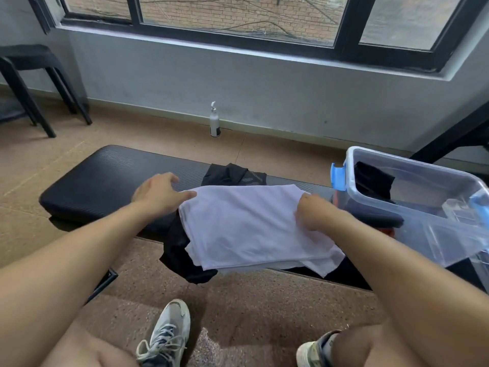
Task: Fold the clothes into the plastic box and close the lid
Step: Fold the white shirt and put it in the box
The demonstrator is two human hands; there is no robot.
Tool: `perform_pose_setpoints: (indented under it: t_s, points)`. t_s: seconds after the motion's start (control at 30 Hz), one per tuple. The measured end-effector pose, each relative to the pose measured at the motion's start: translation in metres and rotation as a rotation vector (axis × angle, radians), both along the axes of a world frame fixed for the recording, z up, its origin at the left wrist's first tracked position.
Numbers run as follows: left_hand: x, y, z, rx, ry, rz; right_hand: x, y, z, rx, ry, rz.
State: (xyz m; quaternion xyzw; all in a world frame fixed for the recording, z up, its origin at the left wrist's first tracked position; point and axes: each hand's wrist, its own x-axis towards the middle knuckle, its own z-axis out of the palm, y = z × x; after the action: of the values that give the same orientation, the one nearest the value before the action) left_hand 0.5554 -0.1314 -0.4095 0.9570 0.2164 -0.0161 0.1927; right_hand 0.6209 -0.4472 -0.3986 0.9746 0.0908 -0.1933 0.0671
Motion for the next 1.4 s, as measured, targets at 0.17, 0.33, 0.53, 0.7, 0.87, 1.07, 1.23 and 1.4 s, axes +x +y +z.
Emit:
perform_pose_setpoints:
  t_s: [0.17,0.33,0.53,0.7,0.87,1.07,1.23,1.4]
  points:
    - [0.009,0.002,-0.02,-0.33,0.069,-0.017,0.018,0.0,-0.01,0.058,0.092,-0.205]
    - [0.011,-0.003,-0.011,-0.448,-0.079,-0.028,0.016,0.001,-0.004,0.126,0.078,-0.205]
    - [0.015,-0.006,-0.001,-0.514,-0.355,0.05,0.024,-0.004,-0.02,0.562,0.139,-0.449]
    - [0.03,-0.002,-0.003,-0.848,-0.492,0.176,0.028,-0.001,-0.006,0.955,0.074,-0.53]
    - [0.034,-0.003,-0.004,-1.062,-0.405,0.227,0.023,-0.005,0.028,0.888,-0.297,-0.369]
    - [0.028,-0.013,-0.005,-0.942,-0.394,0.164,0.006,0.037,0.04,0.828,-0.304,-0.208]
    - [0.022,-0.033,0.001,-1.021,-0.251,0.069,-0.013,0.108,0.033,1.024,-0.051,-0.087]
    - [0.025,-0.038,0.001,-1.121,-0.159,0.171,-0.029,0.127,0.017,1.277,0.353,-0.05]
